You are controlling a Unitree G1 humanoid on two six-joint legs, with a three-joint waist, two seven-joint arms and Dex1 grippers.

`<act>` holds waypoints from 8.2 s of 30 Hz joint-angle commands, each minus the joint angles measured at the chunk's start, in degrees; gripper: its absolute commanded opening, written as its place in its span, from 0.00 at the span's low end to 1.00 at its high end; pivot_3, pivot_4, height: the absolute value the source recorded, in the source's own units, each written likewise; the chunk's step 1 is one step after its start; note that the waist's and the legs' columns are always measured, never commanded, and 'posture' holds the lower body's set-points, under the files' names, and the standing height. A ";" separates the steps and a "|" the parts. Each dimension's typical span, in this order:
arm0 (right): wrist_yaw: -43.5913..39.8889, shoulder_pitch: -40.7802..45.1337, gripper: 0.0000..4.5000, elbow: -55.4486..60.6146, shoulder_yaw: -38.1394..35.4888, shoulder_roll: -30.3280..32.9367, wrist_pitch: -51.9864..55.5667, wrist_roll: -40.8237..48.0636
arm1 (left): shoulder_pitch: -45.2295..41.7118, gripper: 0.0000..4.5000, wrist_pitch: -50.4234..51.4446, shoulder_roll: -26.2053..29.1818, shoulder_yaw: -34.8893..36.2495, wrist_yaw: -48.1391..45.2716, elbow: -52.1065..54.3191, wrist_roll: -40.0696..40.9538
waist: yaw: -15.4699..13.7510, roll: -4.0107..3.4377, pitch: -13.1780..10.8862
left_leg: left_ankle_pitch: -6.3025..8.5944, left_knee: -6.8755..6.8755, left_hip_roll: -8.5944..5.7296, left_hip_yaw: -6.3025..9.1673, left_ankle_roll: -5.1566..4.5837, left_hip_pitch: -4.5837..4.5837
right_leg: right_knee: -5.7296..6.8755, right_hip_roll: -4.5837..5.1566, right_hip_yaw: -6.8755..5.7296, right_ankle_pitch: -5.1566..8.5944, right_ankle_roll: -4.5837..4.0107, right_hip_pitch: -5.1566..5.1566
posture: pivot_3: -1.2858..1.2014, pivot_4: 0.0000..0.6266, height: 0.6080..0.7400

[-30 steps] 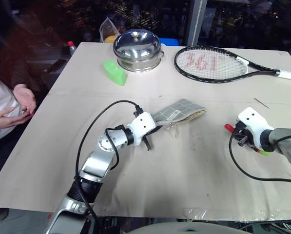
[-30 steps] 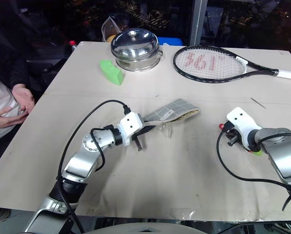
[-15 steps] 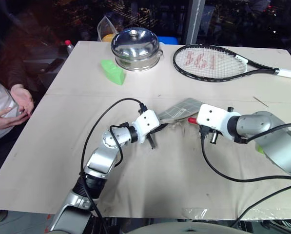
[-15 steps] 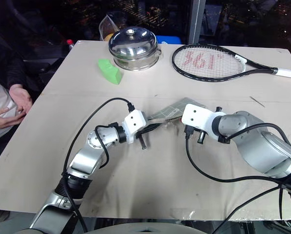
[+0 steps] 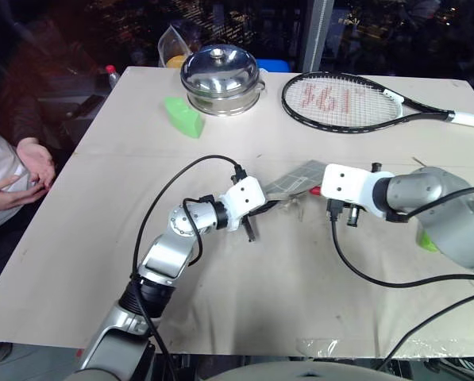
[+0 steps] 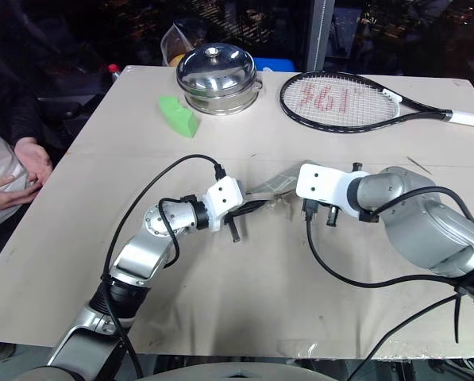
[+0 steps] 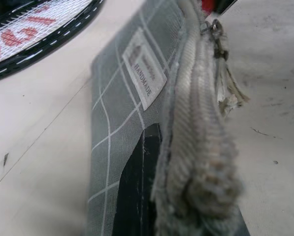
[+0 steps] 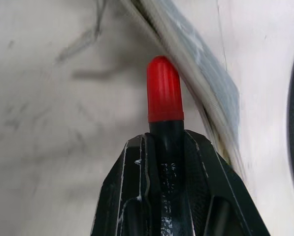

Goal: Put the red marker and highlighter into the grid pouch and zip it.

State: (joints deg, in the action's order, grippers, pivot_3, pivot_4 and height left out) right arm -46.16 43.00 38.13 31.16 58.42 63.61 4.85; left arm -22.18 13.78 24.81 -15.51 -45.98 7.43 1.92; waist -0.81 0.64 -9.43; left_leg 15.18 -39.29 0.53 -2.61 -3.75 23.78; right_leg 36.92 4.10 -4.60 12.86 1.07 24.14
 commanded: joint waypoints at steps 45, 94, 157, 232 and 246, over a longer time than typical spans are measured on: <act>-1.18 -3.27 0.59 -29.16 2.59 -15.80 -42.39 -17.55 | 0.45 0.00 2.09 0.72 0.94 -1.51 3.48 2.57 | -0.01 -0.01 0.00 | -0.03 -0.08 -0.09 -0.10 0.03 -0.04 | 0.25 -0.27 0.12 -0.03 0.05 0.05 | 0.52 0.24 1.00; 7.63 -39.45 0.16 9.91 -36.49 -0.50 -3.35 9.47 | 0.21 0.00 8.45 -0.85 0.95 3.17 6.24 3.77 | 0.52 0.10 0.05 | 0.31 0.02 -0.11 -0.29 -0.52 -0.83 | 0.35 -0.18 0.72 0.29 0.51 -0.54 | 0.52 0.24 1.00; 20.26 -16.99 0.70 -8.88 -32.21 -46.67 12.93 22.91 | 0.86 0.00 5.72 -0.11 0.41 2.26 3.26 1.77 | -0.04 -0.09 0.02 | 0.01 -0.07 -0.08 -0.07 -0.02 -0.05 | 0.20 -0.06 0.29 -0.22 0.11 0.05 | 0.52 0.24 1.00; 32.05 -18.77 0.02 -9.80 -37.59 -52.41 11.73 36.83 | 1.82 0.00 9.25 2.48 1.44 2.51 8.11 3.30 | 0.08 -0.08 0.02 | 0.12 -0.06 -0.10 -0.16 -0.22 -0.07 | 0.24 -0.42 0.55 -0.24 0.19 0.08 | 0.52 0.24 1.00; 48.09 -16.67 0.02 -6.90 -51.54 -54.14 21.08 31.21 | 1.88 0.00 7.98 3.20 1.57 3.95 7.54 1.24 | 0.04 -0.09 0.02 | 0.11 -0.05 -0.10 -0.17 -0.20 -0.06 | 0.25 -0.40 0.55 -0.24 0.19 0.09 | 0.52 0.24 1.00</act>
State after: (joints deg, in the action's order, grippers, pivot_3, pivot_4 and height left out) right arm -0.30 25.34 28.52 -17.40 3.63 84.47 37.83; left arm -20.19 22.47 27.46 -14.39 -42.57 12.98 3.92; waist -0.77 0.54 -9.41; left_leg 15.28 -39.33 0.43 -2.79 -3.94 23.71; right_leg 37.18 3.70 -4.05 12.61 1.25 24.23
